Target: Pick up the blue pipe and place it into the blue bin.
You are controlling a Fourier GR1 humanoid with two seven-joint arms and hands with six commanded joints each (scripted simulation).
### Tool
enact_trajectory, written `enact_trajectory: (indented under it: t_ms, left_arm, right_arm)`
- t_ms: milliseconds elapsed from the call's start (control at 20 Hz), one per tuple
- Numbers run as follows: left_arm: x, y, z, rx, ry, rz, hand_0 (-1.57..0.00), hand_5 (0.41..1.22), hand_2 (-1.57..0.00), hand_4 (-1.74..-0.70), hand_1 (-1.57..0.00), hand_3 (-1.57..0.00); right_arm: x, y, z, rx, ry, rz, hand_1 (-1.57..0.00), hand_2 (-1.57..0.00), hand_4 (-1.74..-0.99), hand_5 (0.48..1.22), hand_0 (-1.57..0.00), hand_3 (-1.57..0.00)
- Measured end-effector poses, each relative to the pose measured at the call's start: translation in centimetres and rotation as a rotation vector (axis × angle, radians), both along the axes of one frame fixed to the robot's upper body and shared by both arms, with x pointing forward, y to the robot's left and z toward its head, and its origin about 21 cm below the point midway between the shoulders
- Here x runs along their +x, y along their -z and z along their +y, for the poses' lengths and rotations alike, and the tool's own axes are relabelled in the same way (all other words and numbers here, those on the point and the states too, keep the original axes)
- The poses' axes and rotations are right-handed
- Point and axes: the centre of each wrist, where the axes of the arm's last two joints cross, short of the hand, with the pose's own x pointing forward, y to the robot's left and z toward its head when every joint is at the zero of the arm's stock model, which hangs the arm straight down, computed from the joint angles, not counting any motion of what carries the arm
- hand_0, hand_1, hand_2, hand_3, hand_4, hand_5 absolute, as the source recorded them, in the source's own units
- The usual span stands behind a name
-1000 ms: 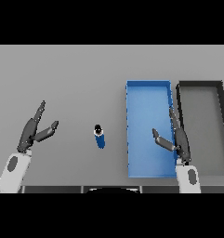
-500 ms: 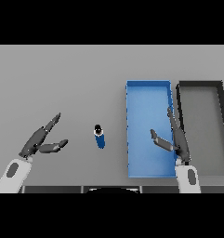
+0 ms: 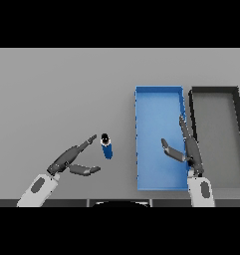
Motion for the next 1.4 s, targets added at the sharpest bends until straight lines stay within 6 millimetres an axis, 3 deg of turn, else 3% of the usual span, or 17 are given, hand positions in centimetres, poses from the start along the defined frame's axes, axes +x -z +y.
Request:
enact_trajectory:
  t_ms: [300, 650, 800, 900, 950, 1000, 1100, 1250, 1400]
  left_arm:
    - [1.8, 1.6, -3.6, -0.051, 0.011, -0.022, 0.00, 0.460, 0.00, -1.14, 0.00, 0.00]
    - [3.3, 2.8, -6.7, -0.003, 0.014, -0.031, 0.00, 0.420, 0.00, -1.06, 0.00, 0.00]
    - [3.5, 3.4, -7.5, -0.050, 0.024, -0.015, 0.00, 0.463, 0.00, -1.11, 0.00, 0.00]
    - [3.7, 3.5, -8.2, -0.110, 0.028, -0.012, 0.00, 0.550, -0.15, -1.19, -0.04, -0.12]
    - [3.5, 3.5, -8.5, -0.148, 0.023, -0.011, -0.01, 0.613, -0.31, -1.24, -0.16, -0.28]
    - [3.5, 3.7, -8.7, -0.171, 0.015, 0.005, -0.12, 0.735, -0.49, -1.28, -0.32, -0.53]
    - [3.5, 4.2, -8.7, -0.221, -0.007, 0.016, -0.60, 0.910, -0.87, -1.44, -0.75, -0.91]
    - [3.0, 4.3, -9.2, -0.224, 0.001, 0.033, -1.07, 1.062, -1.21, -1.58, -1.15, -1.19]
    - [2.8, 3.6, -10.2, -0.223, 0.015, -0.010, -1.32, 1.139, -1.39, -1.51, -1.36, -1.38]
  right_arm:
    - [-0.5, 0.4, -0.3, -0.012, 0.009, 0.014, 0.00, 0.00, -1.205, 0.625, 0.00, 0.00]
    - [-0.2, 0.0, -0.7, -0.006, 0.013, -0.004, 0.00, 0.00, -1.214, 0.645, 0.00, 0.00]
    - [-0.2, 0.2, -0.6, -0.020, 0.015, 0.007, 0.00, 0.00, -1.207, 0.650, 0.00, 0.00]
    - [-0.4, 0.3, -0.7, -0.021, 0.017, -0.003, 0.00, 0.00, -1.213, 0.655, 0.00, 0.00]
    - [-0.7, 0.4, -0.7, -0.021, 0.016, -0.009, 0.00, 0.00, -1.217, 0.655, 0.00, 0.00]
    - [-0.6, 0.3, -0.6, -0.011, 0.010, -0.009, 0.00, 0.00, -1.220, 0.656, 0.00, 0.00]
    - [-0.5, 0.2, -1.1, -0.015, 0.023, -0.003, 0.00, 0.00, -1.219, 0.657, 0.00, 0.00]
    - [-0.5, 0.2, -0.6, -0.001, 0.012, -0.007, 0.00, 0.00, -1.233, 0.660, 0.00, 0.00]
    - [-0.3, -0.1, -0.6, 0.005, 0.009, 0.007, 0.00, 0.00, -1.222, 0.646, 0.00, 0.00]
